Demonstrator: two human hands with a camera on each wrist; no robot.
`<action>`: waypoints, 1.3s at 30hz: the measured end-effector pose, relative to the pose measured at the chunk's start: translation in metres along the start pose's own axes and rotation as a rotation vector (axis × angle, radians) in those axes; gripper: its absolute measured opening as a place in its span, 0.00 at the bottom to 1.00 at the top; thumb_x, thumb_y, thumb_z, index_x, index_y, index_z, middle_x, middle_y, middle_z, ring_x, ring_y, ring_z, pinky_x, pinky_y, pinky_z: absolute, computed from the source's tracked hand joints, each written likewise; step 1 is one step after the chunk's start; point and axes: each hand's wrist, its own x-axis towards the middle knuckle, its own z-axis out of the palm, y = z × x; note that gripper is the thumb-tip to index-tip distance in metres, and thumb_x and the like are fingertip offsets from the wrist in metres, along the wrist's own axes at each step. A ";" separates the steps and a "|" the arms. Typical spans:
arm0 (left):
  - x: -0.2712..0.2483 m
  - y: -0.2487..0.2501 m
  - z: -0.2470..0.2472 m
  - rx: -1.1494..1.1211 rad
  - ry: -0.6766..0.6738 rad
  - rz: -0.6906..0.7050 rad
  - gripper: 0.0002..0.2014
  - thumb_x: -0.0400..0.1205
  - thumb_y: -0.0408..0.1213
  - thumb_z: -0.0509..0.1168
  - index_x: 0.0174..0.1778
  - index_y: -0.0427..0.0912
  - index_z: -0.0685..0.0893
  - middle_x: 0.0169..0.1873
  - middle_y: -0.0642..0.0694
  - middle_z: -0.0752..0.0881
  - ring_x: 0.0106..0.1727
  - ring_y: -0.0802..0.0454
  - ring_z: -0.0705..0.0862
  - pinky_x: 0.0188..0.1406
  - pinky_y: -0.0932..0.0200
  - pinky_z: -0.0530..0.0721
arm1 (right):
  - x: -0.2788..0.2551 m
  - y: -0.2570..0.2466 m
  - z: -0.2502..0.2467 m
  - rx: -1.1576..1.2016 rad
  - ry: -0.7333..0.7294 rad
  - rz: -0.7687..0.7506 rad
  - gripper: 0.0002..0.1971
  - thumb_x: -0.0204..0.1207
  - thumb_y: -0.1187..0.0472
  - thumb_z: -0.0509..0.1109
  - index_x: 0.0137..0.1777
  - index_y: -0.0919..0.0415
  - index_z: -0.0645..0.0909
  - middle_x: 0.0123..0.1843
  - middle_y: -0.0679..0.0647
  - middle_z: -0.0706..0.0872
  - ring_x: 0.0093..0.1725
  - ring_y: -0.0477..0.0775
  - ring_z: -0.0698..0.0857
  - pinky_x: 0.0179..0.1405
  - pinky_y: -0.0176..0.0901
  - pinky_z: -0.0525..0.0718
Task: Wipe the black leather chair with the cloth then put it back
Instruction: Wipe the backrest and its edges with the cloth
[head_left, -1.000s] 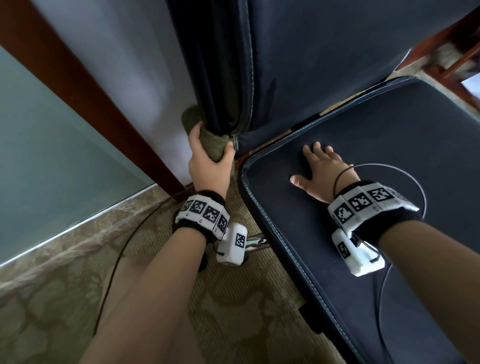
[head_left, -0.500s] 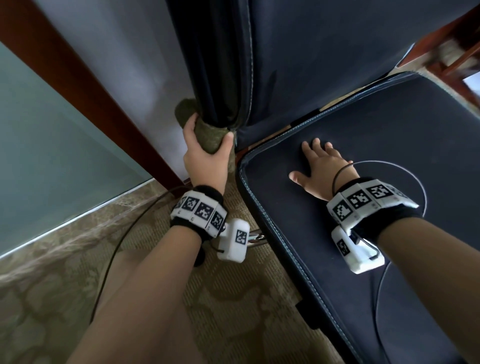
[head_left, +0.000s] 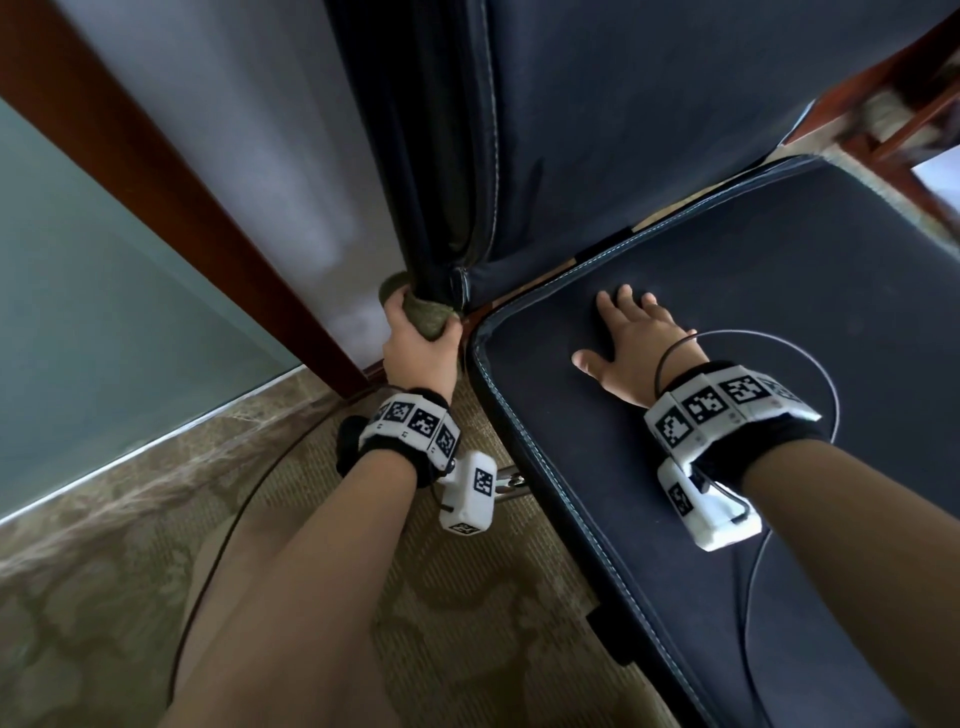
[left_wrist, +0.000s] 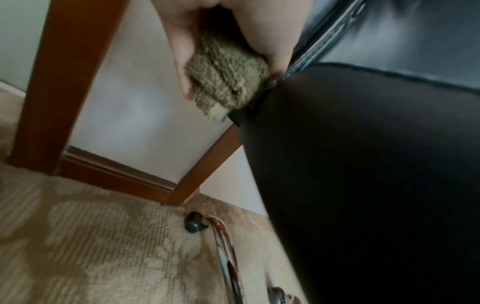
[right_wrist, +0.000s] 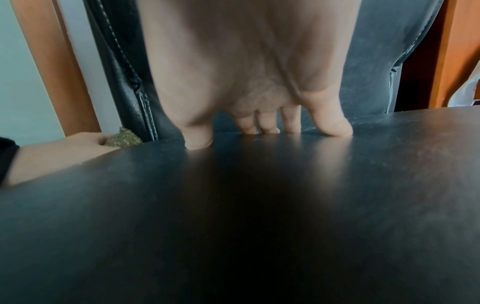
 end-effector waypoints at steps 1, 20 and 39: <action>0.000 -0.003 -0.003 0.015 -0.010 0.015 0.30 0.77 0.39 0.70 0.74 0.47 0.69 0.55 0.43 0.84 0.56 0.46 0.83 0.45 0.72 0.70 | 0.000 0.000 0.001 -0.001 0.001 -0.002 0.39 0.79 0.39 0.56 0.82 0.51 0.40 0.84 0.49 0.40 0.83 0.55 0.41 0.75 0.71 0.56; 0.005 0.016 0.003 -0.067 0.077 0.085 0.34 0.77 0.42 0.70 0.77 0.42 0.63 0.52 0.48 0.83 0.50 0.56 0.81 0.45 0.73 0.72 | 0.000 0.000 0.000 0.007 0.013 -0.010 0.39 0.80 0.40 0.56 0.82 0.52 0.40 0.84 0.50 0.40 0.83 0.56 0.41 0.76 0.71 0.56; -0.006 0.039 -0.012 -0.034 0.079 0.199 0.40 0.75 0.44 0.72 0.80 0.48 0.57 0.57 0.54 0.81 0.57 0.54 0.82 0.53 0.68 0.76 | -0.003 -0.001 0.003 0.002 0.007 -0.009 0.38 0.80 0.40 0.55 0.82 0.52 0.40 0.84 0.49 0.39 0.82 0.55 0.40 0.75 0.72 0.55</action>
